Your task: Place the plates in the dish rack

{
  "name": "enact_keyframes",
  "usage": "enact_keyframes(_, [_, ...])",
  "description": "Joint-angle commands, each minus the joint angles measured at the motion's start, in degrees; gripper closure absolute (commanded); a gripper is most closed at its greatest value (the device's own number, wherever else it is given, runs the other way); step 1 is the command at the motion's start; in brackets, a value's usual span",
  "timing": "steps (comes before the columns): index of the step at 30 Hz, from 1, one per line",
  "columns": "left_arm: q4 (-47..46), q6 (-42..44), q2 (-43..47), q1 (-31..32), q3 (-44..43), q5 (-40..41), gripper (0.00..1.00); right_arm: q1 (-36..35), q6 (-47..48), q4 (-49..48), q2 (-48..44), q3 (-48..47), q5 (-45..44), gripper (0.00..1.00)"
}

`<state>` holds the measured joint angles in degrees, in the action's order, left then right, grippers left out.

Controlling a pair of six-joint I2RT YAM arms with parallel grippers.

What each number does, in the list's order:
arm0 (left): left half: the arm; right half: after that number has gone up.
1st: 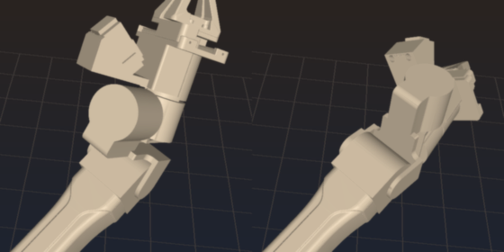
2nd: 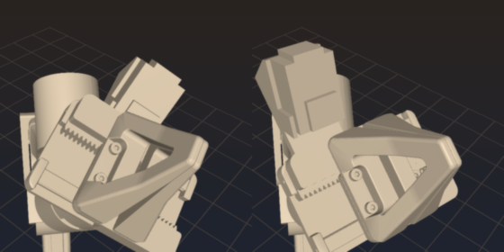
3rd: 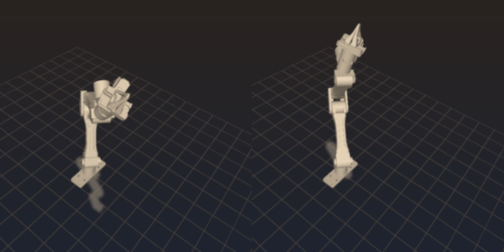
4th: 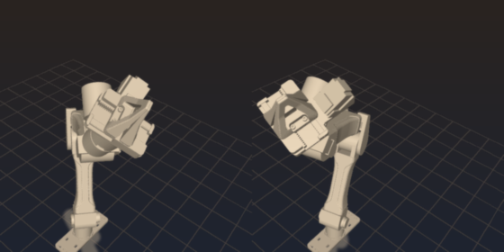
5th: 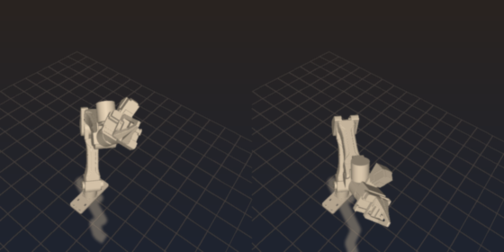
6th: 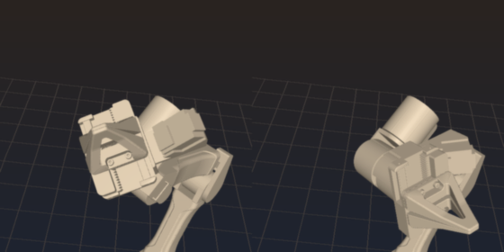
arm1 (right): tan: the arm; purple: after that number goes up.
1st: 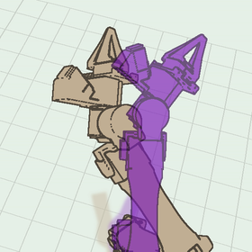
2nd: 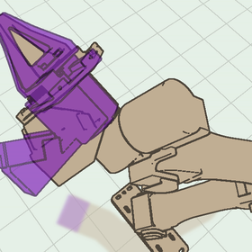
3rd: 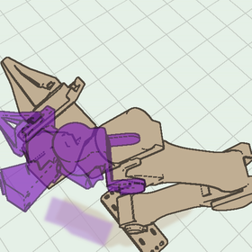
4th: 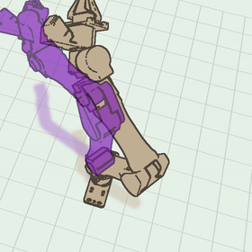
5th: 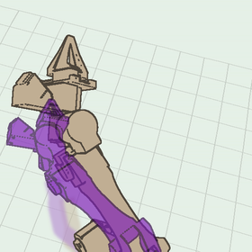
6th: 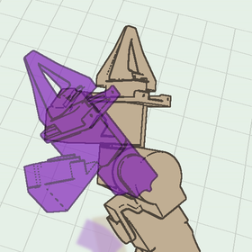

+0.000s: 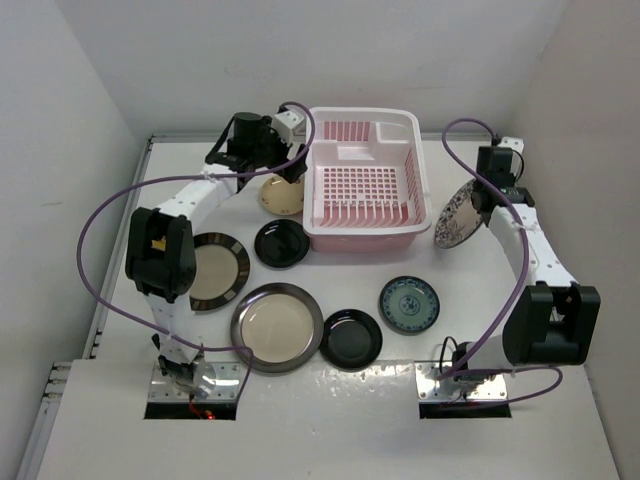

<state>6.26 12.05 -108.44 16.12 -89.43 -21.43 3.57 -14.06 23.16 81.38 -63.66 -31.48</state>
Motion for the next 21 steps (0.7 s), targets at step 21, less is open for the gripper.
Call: enact_keyframes(21, [-5.21, 2.18, -0.54, -5.13, -1.80, -3.27, 0.00, -7.70, 19.32, -4.07, 3.96, -29.05, -14.73, 1.00])
